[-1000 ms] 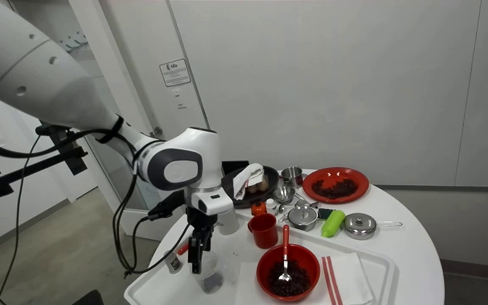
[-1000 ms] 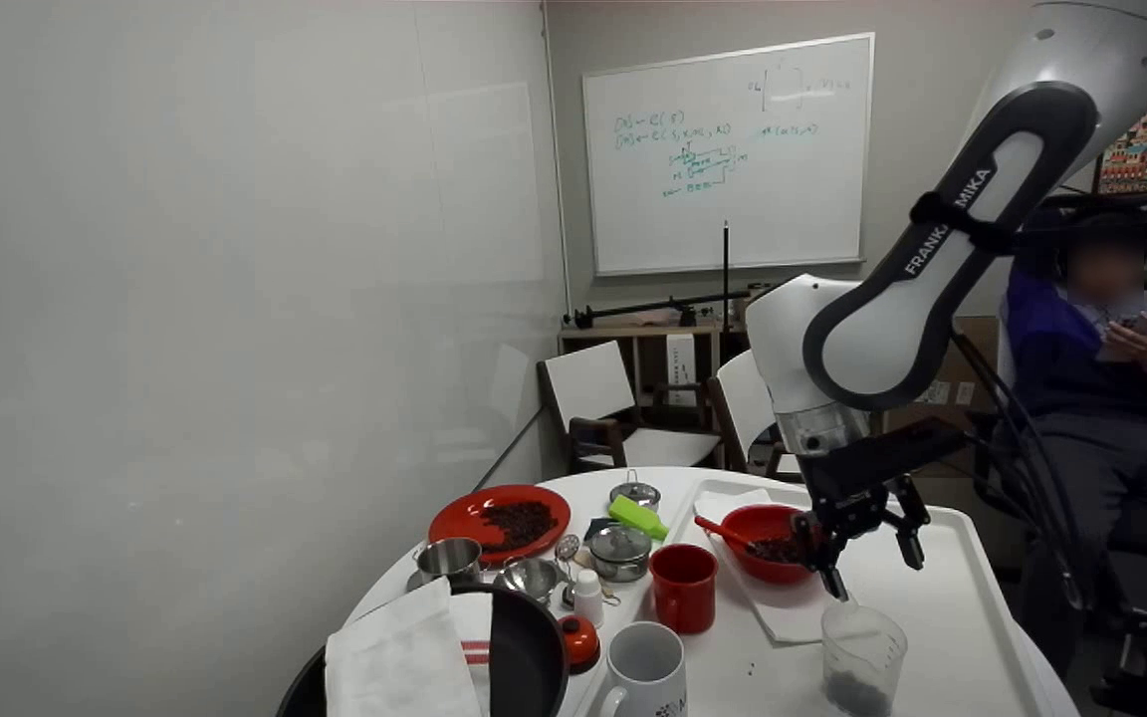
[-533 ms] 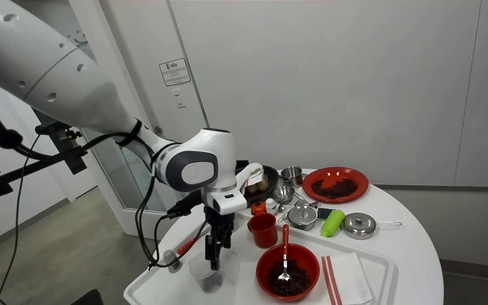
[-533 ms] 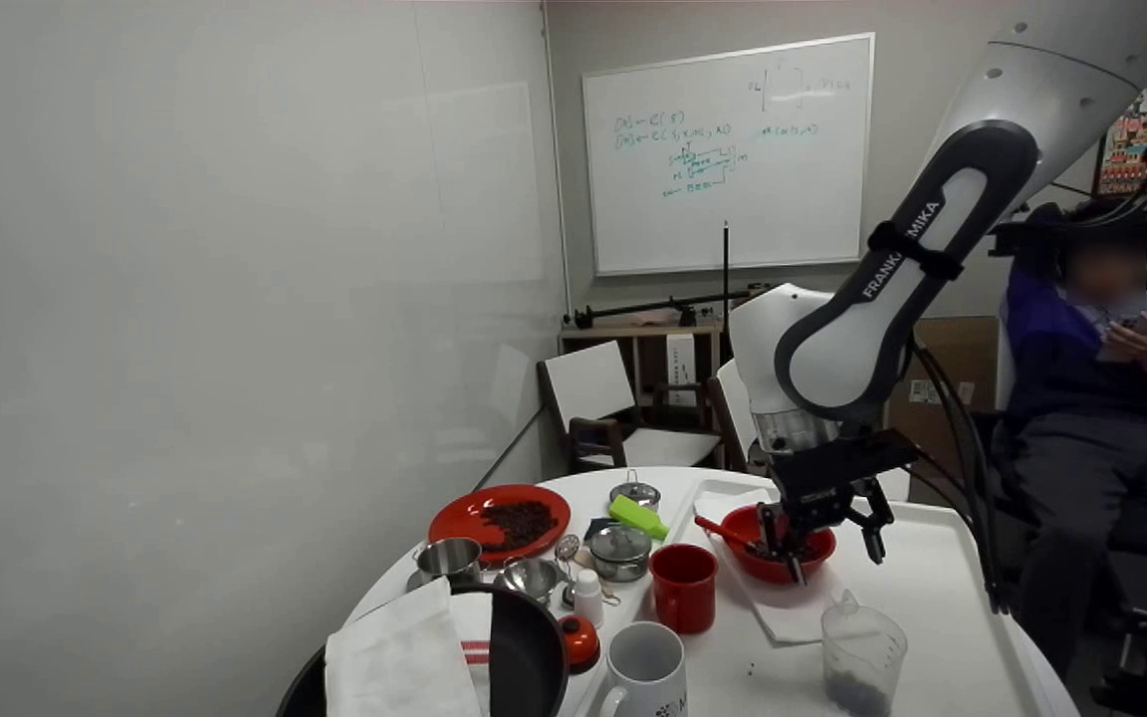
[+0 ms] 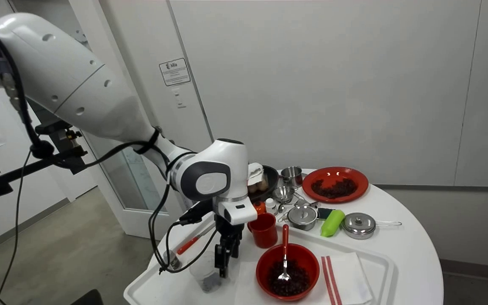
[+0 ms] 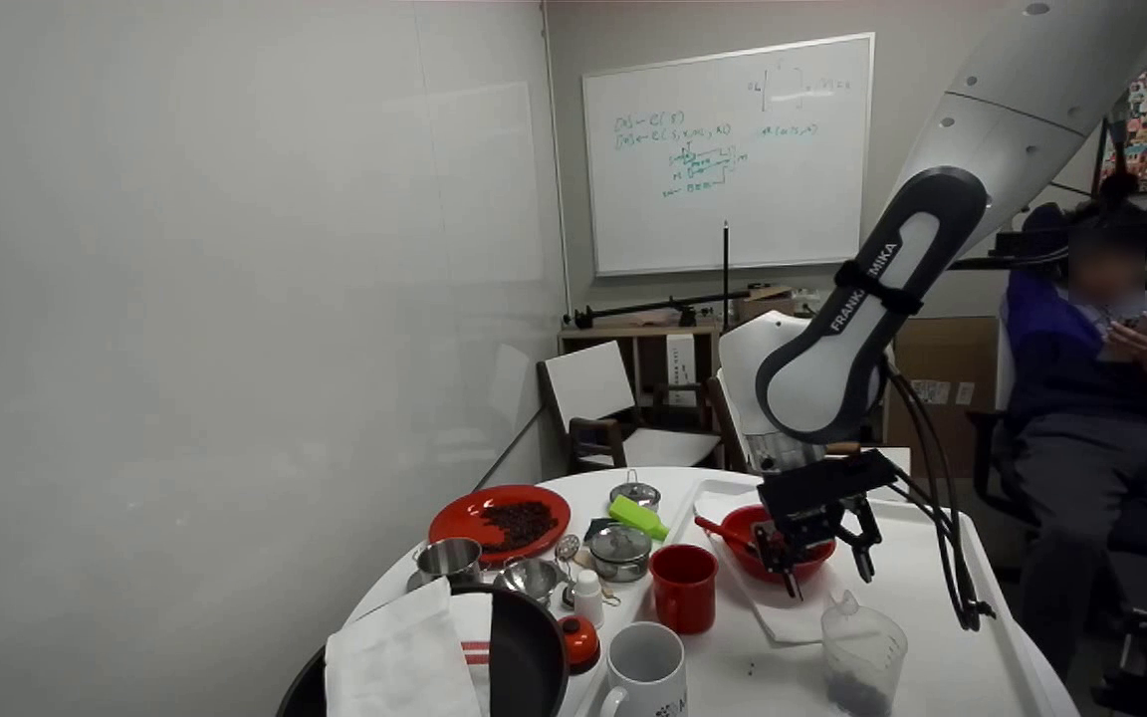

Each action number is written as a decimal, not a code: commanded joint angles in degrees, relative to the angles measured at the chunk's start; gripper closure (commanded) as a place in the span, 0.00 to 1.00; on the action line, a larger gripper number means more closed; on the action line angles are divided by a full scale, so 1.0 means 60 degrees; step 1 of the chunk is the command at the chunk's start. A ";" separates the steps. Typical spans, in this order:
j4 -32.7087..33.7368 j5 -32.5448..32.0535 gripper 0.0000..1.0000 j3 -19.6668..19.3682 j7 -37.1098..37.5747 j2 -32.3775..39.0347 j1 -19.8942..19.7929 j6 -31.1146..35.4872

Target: Put the object from the cup to the red bowl

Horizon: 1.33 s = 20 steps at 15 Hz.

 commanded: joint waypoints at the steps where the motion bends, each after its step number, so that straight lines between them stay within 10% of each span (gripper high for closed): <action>1: 0.0522 0.0416 0.40 -0.0008 -0.0295 0.0422 -0.0025 -0.0338; 8: 0.0704 0.0841 0.92 0.0087 -0.0542 0.0529 -0.0136 -0.0728; 20: 0.0345 0.0833 0.89 -0.0391 -0.0664 -0.0604 -0.0045 -0.0908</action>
